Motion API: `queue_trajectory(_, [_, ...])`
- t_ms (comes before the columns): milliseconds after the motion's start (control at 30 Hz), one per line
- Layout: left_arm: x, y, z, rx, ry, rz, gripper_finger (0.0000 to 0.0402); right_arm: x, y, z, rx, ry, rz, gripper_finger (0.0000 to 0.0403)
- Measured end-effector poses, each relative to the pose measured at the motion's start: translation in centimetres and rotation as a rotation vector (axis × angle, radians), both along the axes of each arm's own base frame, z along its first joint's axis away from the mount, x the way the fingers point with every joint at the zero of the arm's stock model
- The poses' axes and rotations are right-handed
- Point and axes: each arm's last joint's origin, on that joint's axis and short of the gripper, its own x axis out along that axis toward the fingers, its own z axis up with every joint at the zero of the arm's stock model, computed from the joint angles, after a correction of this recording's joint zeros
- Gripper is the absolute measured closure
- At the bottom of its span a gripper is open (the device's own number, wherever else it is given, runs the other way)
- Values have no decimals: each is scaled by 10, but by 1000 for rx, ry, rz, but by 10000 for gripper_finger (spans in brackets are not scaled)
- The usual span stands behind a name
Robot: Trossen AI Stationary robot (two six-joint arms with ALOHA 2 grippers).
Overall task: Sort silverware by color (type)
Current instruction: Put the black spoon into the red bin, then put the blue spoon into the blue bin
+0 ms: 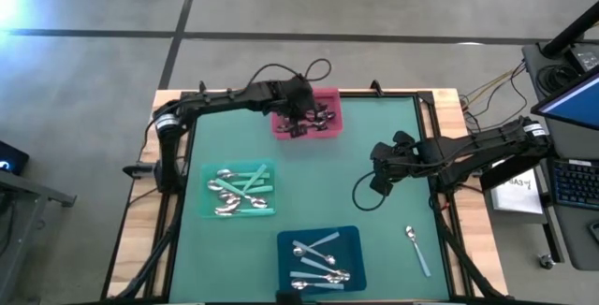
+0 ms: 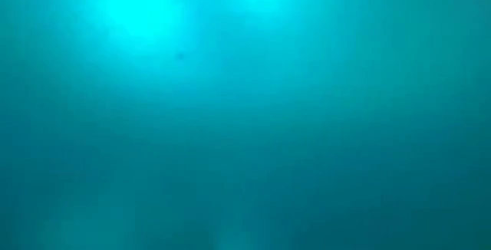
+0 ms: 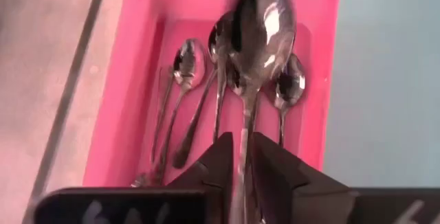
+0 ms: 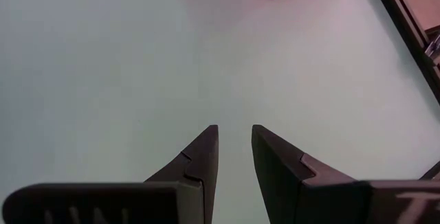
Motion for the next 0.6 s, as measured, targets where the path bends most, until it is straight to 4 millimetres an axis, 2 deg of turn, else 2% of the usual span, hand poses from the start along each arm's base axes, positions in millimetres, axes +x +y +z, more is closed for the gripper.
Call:
queue_trajectory(233, [-4, -1, 0, -30, 14, 49, 306, 0, 0, 0, 0, 0, 0, 323])
queue_trajectory(300, [-8, -7, 5, -74, 23, 49, 292, 0, 0, 0, 0, 0, 0, 323])
queue_trajectory(467, [-16, -37, 19, -218, 30, -71, 279, 0, 0, 0, 0, 0, 0, 323])
queue_trajectory(600, [-19, -68, 26, -259, 40, -162, 279, 0, 0, 0, 0, -1, 0, 323])
